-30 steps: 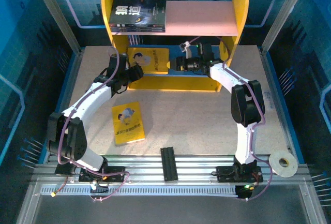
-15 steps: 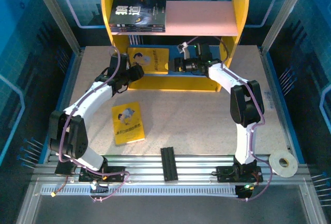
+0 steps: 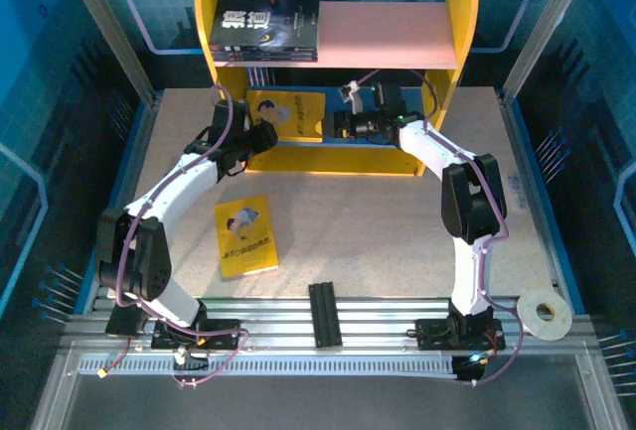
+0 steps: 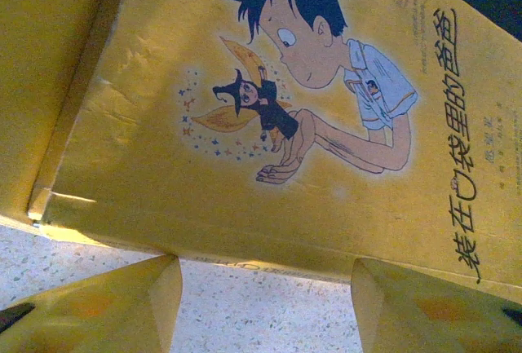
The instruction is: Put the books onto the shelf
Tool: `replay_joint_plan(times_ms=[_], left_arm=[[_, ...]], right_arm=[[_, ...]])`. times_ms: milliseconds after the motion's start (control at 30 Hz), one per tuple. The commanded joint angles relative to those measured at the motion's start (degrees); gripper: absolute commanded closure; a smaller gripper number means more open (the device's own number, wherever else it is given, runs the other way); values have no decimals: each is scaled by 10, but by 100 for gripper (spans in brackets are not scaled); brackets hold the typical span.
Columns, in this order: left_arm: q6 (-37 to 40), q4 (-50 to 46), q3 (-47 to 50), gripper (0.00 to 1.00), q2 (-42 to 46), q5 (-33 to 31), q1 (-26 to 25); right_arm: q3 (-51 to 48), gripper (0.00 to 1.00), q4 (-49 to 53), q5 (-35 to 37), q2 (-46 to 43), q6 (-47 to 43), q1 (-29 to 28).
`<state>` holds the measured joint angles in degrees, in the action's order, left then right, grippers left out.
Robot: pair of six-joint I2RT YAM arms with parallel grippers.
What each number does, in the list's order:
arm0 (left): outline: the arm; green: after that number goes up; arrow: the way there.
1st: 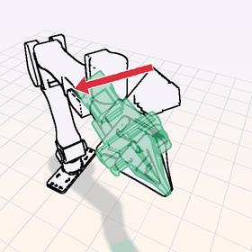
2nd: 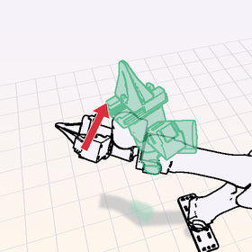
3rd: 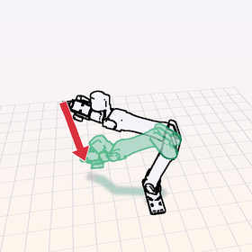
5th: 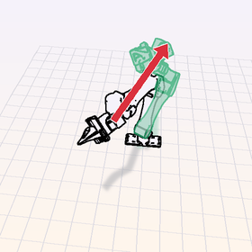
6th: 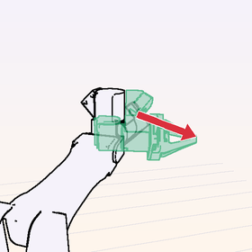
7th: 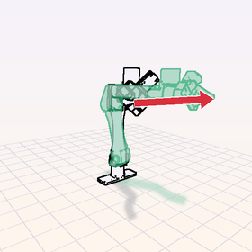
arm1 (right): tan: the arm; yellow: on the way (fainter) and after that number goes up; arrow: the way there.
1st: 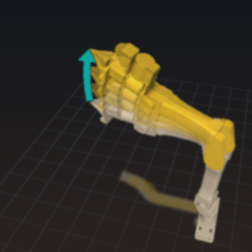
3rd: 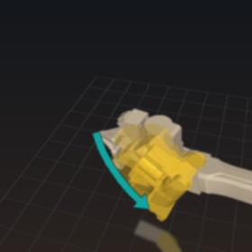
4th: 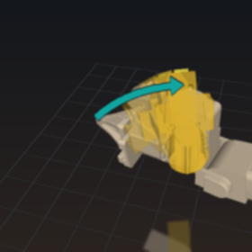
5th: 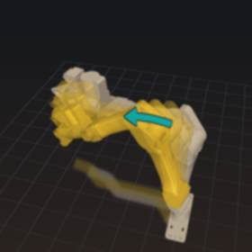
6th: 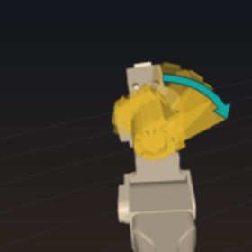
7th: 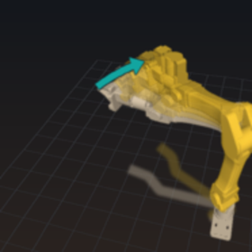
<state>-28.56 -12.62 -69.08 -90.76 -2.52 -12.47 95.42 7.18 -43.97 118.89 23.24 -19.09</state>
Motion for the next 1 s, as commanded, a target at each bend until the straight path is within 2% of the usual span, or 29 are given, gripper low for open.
replay_joint_plan(times_ms=[0, 967], left_arm=[[-4, 8, -22, 42, -11, 9, 8], [0, 6, -28, 42, -16, 4, 8]], right_arm=[[16, 40, 36, -8, 23, -8, -11], [68, 39, 70, -12, 58, -23, -23]])
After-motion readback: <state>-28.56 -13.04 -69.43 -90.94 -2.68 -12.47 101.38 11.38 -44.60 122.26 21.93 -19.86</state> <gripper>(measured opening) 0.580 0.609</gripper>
